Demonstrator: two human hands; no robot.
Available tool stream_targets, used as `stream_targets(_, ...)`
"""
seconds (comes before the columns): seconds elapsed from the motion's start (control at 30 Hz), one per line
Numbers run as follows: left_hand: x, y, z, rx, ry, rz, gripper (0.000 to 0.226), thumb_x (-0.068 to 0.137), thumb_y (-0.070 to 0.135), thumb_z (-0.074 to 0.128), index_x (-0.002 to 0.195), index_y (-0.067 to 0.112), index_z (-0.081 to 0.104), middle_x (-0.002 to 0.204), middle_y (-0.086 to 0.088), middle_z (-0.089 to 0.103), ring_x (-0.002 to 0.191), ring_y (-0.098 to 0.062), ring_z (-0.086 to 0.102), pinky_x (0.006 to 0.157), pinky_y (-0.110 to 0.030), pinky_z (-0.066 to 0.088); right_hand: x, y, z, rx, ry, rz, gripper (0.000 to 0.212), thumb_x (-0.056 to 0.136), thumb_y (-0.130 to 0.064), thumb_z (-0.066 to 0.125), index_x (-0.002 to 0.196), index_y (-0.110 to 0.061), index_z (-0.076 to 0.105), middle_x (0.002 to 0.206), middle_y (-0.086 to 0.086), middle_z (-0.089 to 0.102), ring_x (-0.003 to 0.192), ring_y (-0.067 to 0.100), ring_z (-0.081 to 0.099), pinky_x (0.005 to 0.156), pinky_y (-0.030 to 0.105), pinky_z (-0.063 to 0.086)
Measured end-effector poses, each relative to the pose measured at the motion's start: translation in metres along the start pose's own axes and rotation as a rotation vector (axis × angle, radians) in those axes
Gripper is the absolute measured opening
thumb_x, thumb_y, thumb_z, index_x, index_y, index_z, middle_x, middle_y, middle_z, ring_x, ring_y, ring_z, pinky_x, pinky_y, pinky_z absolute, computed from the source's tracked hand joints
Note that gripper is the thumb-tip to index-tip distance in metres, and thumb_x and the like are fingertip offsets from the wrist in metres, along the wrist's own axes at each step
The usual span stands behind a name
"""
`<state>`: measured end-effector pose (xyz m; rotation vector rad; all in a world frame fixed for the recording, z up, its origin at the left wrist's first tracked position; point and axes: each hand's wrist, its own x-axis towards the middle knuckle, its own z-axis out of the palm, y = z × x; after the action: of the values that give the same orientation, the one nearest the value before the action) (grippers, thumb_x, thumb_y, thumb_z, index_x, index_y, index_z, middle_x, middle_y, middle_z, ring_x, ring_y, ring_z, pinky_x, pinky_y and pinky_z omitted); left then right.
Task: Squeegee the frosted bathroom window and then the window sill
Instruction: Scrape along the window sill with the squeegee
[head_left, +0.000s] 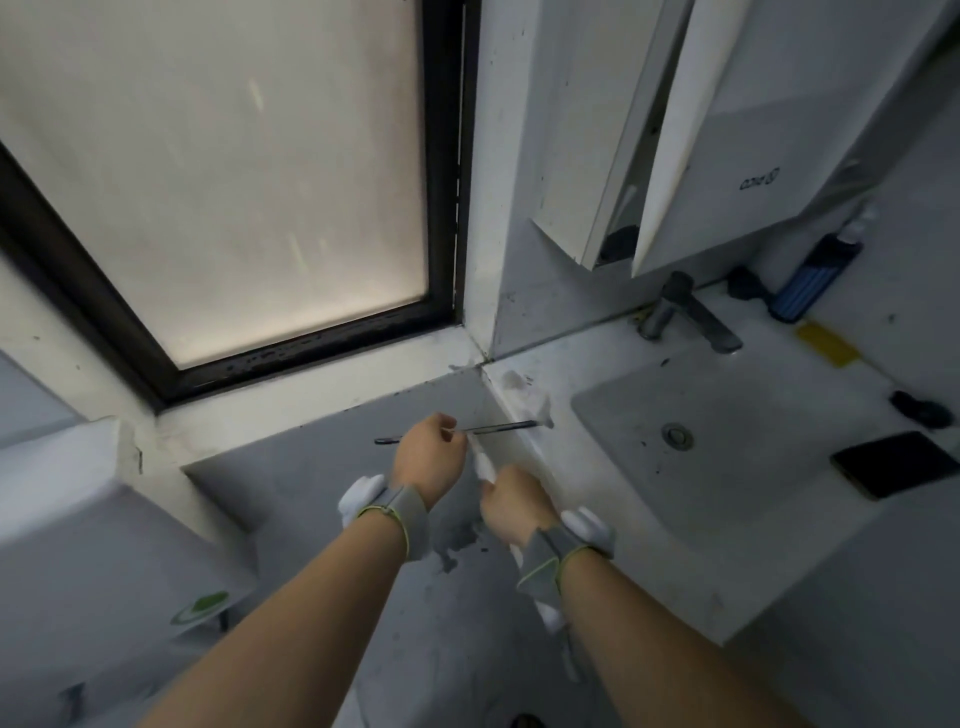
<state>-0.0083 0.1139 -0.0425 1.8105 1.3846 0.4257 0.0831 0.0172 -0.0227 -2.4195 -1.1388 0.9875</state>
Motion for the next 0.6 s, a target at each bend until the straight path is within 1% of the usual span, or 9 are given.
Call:
stream_targets(0.07,-0.004,-0.002,-0.002,-0.001,0.01,0.011,0.035,0.099,0.029,0.051,0.129,0.012,0.06,0.118,-0.009,0.067,0.095,-0.024,0.061,0.08,-0.031,0.047,-0.005,-0.008,0.004,0.012,-0.03,-0.012,0.035,0.105,-0.03,0.039,0.099,-0.002,0.059,0.112,0.024,0.067,0.1,0.039,0.064,0.078,0.037,0.049)
stream_targets(0.13,-0.008,-0.004,-0.003,-0.019,0.029,0.01,0.033,0.099,0.028,0.052,0.125,0.011,0.063,0.116,-0.01,0.068,0.097,-0.025,0.062,0.079,-0.03,0.046,-0.007,-0.013,0.005,0.019,-0.046,-0.031,0.036,0.105,-0.033,0.037,0.092,-0.006,0.055,0.11,0.025,0.067,0.099,0.039,0.064,0.078,0.038,0.048)
stream_targets(0.17,-0.009,-0.004,-0.003,-0.02,0.034,0.009,0.032,0.098,0.028,0.053,0.123,0.011,0.064,0.115,-0.009,0.069,0.098,-0.025,0.063,0.078,-0.03,0.045,-0.006,-0.014,0.003,0.011,-0.038,-0.039,0.037,0.106,-0.034,0.036,0.093,-0.006,0.056,0.111,0.025,0.067,0.099,0.039,0.064,0.078,0.037,0.047)
stream_targets(0.27,-0.011,0.0,0.001,-0.009,0.039,0.007,0.03,0.097,0.03,0.055,0.122,0.015,0.064,0.113,-0.005,0.069,0.096,-0.023,0.062,0.078,-0.028,0.043,0.004,-0.006,-0.013,-0.087,0.051,-0.049,0.037,0.104,-0.03,0.039,0.11,-0.001,0.061,0.117,0.023,0.066,0.105,0.039,0.063,0.078,0.036,0.045)
stream_targets(0.33,-0.011,0.005,0.004,-0.035,0.023,-0.005,0.031,0.096,0.031,0.056,0.123,0.018,0.063,0.113,-0.002,0.068,0.09,-0.018,0.059,0.077,-0.028,0.044,0.014,0.004,-0.029,-0.125,0.116,-0.041,0.036,0.103,-0.03,0.042,0.113,-0.001,0.06,0.117,0.021,0.066,0.104,0.039,0.063,0.078,0.038,0.048)
stream_targets(0.4,-0.011,0.019,0.016,-0.044,0.024,-0.005,0.03,0.096,0.032,0.056,0.123,0.019,0.063,0.113,-0.001,0.068,0.09,-0.017,0.058,0.079,-0.027,0.044,0.03,0.023,-0.047,-0.128,0.158,-0.05,0.035,0.101,-0.031,0.045,0.114,-0.001,0.059,0.116,0.02,0.066,0.101,0.04,0.065,0.079,0.041,0.054)
stream_targets(0.5,-0.011,0.033,0.031,-0.03,0.01,0.003,0.031,0.098,0.032,0.055,0.124,0.018,0.062,0.115,-0.001,0.068,0.093,-0.019,0.06,0.08,-0.027,0.044,0.048,0.042,-0.063,-0.104,0.17,-0.058,0.039,0.1,-0.033,0.048,0.118,-0.001,0.058,0.119,0.021,0.062,0.101,0.041,0.064,0.085,0.049,0.056)
stream_targets(0.53,-0.012,0.037,0.038,-0.025,-0.001,-0.003,0.031,0.098,0.032,0.054,0.125,0.018,0.062,0.116,-0.002,0.068,0.093,-0.019,0.06,0.08,-0.027,0.044,0.055,0.049,-0.068,-0.089,0.167,-0.054,0.04,0.099,-0.034,0.049,0.12,-0.001,0.058,0.12,0.021,0.061,0.102,0.041,0.063,0.086,0.049,0.055)
stream_targets(0.6,-0.011,0.047,0.05,-0.01,-0.019,-0.024,0.033,0.099,0.033,0.053,0.127,0.018,0.061,0.118,-0.002,0.067,0.099,-0.022,0.062,0.084,-0.03,0.048,0.071,0.063,-0.076,-0.076,0.152,-0.061,0.041,0.099,-0.032,0.05,0.121,0.0,0.059,0.121,0.021,0.062,0.103,0.041,0.063,0.086,0.045,0.054)
